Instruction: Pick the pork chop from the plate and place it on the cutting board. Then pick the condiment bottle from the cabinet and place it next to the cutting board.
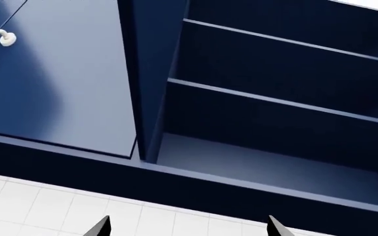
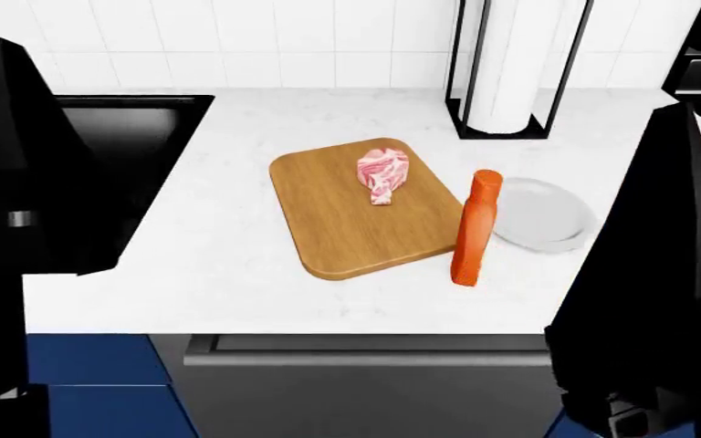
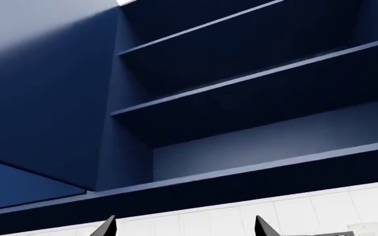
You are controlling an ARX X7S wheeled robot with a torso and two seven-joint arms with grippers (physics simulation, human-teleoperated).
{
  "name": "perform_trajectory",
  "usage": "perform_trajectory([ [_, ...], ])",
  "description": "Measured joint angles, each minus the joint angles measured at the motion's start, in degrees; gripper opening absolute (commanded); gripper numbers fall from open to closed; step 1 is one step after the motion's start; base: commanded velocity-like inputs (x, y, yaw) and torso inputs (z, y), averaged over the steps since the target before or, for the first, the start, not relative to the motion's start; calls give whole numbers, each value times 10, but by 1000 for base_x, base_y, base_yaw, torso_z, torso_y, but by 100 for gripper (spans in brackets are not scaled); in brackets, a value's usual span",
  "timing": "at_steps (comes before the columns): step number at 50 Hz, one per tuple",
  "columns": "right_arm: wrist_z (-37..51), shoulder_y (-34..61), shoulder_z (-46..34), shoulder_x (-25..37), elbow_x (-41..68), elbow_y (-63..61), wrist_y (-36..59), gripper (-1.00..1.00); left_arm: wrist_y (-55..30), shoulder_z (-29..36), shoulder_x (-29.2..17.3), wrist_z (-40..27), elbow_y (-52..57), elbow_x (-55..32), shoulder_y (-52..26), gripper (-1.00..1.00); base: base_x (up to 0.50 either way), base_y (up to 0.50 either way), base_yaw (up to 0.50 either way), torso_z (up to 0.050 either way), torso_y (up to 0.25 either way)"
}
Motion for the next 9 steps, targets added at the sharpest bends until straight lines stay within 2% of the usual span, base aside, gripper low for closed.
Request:
perform_trajectory([
  [9,79,67,-108,61,-46,-3,-66,100,4,-3,-3,-7,4,-6,1,100,0,0,0,0,0],
])
